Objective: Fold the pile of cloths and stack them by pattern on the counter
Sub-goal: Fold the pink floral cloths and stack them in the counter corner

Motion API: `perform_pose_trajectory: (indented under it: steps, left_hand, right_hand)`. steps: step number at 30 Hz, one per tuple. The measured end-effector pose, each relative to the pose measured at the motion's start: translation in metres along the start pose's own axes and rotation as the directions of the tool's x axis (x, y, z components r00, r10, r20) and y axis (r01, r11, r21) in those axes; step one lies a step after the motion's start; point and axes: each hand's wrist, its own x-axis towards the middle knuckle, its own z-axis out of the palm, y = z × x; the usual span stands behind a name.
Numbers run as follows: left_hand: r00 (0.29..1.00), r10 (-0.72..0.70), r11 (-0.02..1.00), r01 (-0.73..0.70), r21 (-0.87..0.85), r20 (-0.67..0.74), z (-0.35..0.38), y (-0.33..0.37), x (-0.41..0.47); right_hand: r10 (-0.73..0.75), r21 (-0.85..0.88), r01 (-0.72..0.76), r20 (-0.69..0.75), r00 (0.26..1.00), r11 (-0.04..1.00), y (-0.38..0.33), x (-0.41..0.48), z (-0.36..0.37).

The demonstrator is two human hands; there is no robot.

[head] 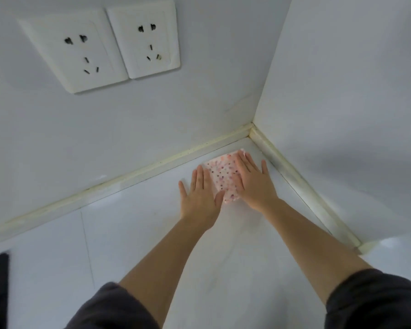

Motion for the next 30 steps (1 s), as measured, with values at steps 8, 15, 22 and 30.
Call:
perform_pose_trajectory:
  steps: [8, 15, 22, 30]
  left_hand:
    - [0.984, -0.159, 0.957, 0.135, -0.257, -0.076, -0.004, -0.085, -0.172]
    - [0.923, -0.327, 0.817, 0.168, -0.552, -0.204, -0.002, -0.160, -0.358]
    - [0.801, -0.494, 0.760, 0.207, -0.616, -0.339, -0.003, -0.240, -0.576]
    - [0.577, -0.715, 0.653, 0.349, -0.673, -0.395, -0.007, -0.323, -0.754]
  right_hand:
    - [0.024, 0.409, 0.057, -0.189, 0.982, 0.911, -0.134, -0.102, 0.005]
    - [-0.097, 0.615, 0.111, -0.055, 0.994, 0.781, -0.289, -0.249, 0.026]
    - [-0.308, 0.609, 0.231, 0.023, 0.951, 0.759, -0.437, -0.395, 0.031]
    - [-0.593, 0.615, 0.456, 0.023, 0.805, 0.643, -0.602, -0.493, 0.025]
